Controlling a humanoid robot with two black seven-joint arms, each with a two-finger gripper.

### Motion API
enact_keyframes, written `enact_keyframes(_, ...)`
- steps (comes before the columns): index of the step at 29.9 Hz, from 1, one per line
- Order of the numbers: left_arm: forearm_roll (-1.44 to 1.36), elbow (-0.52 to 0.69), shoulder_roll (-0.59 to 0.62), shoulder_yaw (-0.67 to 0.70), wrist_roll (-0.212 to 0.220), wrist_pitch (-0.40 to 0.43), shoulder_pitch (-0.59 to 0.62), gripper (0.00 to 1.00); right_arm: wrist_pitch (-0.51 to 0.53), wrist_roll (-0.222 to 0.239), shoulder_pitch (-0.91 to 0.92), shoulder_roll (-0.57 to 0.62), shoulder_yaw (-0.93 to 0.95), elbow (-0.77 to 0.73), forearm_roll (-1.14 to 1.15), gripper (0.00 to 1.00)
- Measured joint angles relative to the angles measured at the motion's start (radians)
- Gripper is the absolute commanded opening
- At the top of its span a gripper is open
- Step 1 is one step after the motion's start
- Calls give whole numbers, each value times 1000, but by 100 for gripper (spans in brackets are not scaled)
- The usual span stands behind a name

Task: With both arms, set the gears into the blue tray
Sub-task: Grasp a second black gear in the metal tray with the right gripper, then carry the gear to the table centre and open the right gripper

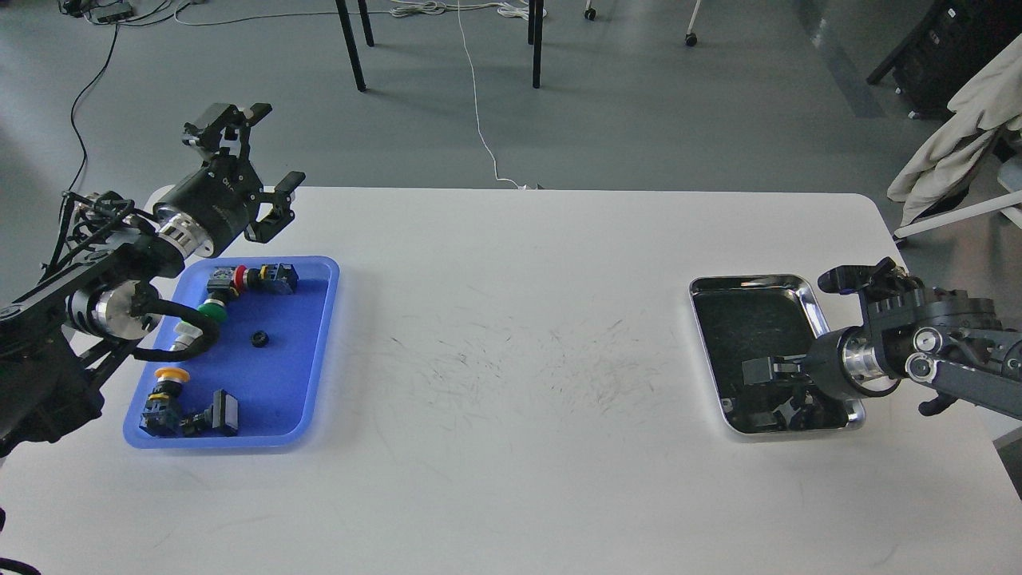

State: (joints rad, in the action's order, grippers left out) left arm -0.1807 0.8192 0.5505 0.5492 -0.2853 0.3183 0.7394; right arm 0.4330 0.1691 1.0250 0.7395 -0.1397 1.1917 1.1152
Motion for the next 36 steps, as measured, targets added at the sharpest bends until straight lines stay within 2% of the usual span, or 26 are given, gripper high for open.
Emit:
enact_keyframes(8,0,0,0,0,0,0,0,98,8,-2,34,-1,-39,-5,0,39)
enact_keyframes(12,0,0,0,0,0,0,2,98,17,-2,51,-5,-62,-17,0,34)
enact_keyframes(15,0,0,0,1,0,-1,2,98,21,-2,53,-11,-65,-25,0,14)
enact_keyframes(18,0,-1,0,1,0,-1,2,98,23,-7,54,-16,-66,-29,0,3)
enact_keyframes(28,0,-3,2,1,0,-1,2,98,38,-14,71,-23,-65,-36,-5,2)
enact_keyframes(32,0,-3,1,2,0,-1,4,98,43,-14,164,-20,-53,-18,-54,2)
enact_keyframes(36,0,-5,-2,1,0,-1,8,98,55,-14,295,-22,-51,3,-213,2)
